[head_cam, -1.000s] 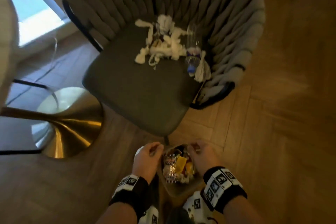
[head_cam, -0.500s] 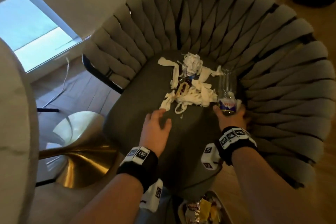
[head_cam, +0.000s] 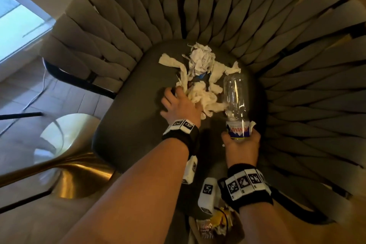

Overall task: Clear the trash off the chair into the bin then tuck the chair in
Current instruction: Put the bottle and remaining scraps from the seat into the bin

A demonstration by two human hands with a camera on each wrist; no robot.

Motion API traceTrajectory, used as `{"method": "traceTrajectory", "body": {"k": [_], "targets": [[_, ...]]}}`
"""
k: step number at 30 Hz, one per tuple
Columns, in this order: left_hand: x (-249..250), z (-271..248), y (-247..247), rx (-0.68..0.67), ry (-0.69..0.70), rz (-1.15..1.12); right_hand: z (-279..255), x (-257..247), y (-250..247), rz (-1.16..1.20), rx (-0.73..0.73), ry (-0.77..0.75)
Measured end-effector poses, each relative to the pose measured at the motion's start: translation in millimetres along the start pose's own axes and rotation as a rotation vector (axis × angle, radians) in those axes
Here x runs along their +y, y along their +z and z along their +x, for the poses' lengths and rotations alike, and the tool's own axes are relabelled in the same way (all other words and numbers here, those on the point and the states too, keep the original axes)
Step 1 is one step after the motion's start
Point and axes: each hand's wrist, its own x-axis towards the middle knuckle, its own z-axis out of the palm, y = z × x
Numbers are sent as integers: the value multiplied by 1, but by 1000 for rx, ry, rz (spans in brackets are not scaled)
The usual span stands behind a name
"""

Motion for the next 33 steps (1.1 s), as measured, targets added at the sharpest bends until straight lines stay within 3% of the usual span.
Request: {"method": "traceTrajectory", "body": {"k": [4,7,11,14,18,25,28,33], "targets": [[-50,1,-16,7,208,-46,-6,-5,-3,78,28,2],[-87,-8,-35,-13,280,-115,-11,-6,-5,110,21,-13],[-112,-18,-45,56,364,61,-22,-13,-10,122,15,-79],[-106,-25,-44,95,309,-6,-22,-17,-19,89,-14,-115],[-95,-42,-33,43,262,-87,-26,-20,-33,81,-90,-119],[-100,-103,-20,-59,200,-524,-71,-4,-70,110,-238,-220],[-105,-150,-13,-180,125,-793,-100,22,-90,101,-345,-227],[-125,-241,20,-142,114,-813,-149,93,-136,21,-461,-211]]}}
